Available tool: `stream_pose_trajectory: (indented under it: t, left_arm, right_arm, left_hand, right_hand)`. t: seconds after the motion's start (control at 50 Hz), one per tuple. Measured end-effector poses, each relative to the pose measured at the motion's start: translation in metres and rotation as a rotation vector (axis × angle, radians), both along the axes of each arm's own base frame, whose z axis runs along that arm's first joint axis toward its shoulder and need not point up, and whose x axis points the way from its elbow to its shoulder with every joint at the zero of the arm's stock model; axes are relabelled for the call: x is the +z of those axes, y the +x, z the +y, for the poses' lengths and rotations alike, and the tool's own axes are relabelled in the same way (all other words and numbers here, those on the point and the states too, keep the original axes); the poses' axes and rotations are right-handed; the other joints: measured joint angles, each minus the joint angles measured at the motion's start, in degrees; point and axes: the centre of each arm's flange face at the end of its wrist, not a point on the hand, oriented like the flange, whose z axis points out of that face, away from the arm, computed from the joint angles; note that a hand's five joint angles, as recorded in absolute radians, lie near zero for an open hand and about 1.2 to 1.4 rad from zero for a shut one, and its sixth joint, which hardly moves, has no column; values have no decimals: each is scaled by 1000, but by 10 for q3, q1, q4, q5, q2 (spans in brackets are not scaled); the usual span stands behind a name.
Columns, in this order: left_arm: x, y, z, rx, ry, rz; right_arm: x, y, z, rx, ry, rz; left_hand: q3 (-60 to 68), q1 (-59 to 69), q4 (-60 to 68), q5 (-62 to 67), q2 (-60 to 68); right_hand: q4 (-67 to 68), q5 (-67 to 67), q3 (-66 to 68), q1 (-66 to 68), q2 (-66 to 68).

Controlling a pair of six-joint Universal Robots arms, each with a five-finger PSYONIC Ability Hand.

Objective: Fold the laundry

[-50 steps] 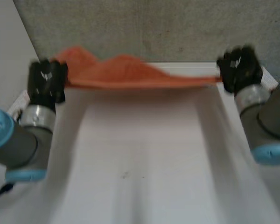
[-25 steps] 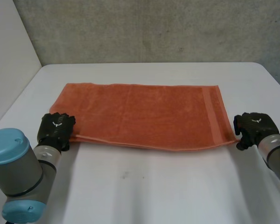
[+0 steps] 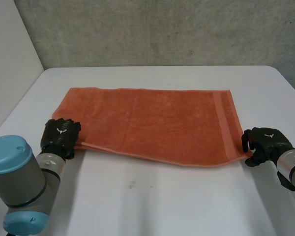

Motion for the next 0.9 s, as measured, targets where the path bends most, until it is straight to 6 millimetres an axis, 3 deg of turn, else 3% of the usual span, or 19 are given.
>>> stream_pose_trajectory:
  t: [0.18, 0.2, 0.34, 0.42, 0.54, 0.56, 0.58, 0.68, 0.9]
  left_arm:
    - [0, -1, -2, -4, -3, 2]
    - [0, -1, -3, -6, -4, 2]
    - [-6, -2, -10, -4, 2, -4]
    - [-10, -1, -17, 3, 10, -9]
    - [-14, 1, -22, 13, 24, -16]
    - [-17, 34, -34, 91, 115, -13]
    - [-16, 33, -31, 88, 121, -10]
    - [-11, 31, -23, 90, 148, 34]
    - [-5, 21, -15, 125, 238, 259]
  right_arm:
    - [-1, 2, 0, 13, -31, 8]
    - [-2, 3, 1, 23, -38, 9]
    - [-1, 7, 2, 46, -48, 1]
    - [1, 9, 1, 46, -54, -8]
    - [3, 8, -3, 36, -64, -12]
    - [19, -14, -16, -40, -119, -7]
    - [20, -14, -15, -41, -119, -7]
    - [20, -14, -15, -41, -121, -7]
    - [19, -15, -16, -44, -117, -8]
  left_hand:
    - [0, 0, 0, 0, 0]
    - [0, 0, 0, 0, 0]
    - [-1, 0, -1, 0, -1]
    - [-166, -172, -166, -166, -172]
    - [-284, -280, -285, -281, -286]
    - [-192, -192, -192, -189, -193]
    - [-284, -290, -280, -282, -285]
    - [-389, -382, -391, -389, -391]
    - [-379, -372, -378, -379, -380]
  right_hand:
    - [17, 8, 20, 12, 15]
    - [134, 122, 141, 113, 138]
    - [181, 167, 180, 130, 175]
    - [182, 170, 180, 130, 175]
    - [182, 170, 180, 130, 175]
    - [182, 170, 181, 130, 175]
    - [182, 170, 181, 130, 175]
    - [182, 170, 181, 130, 175]
    - [182, 170, 181, 130, 175]
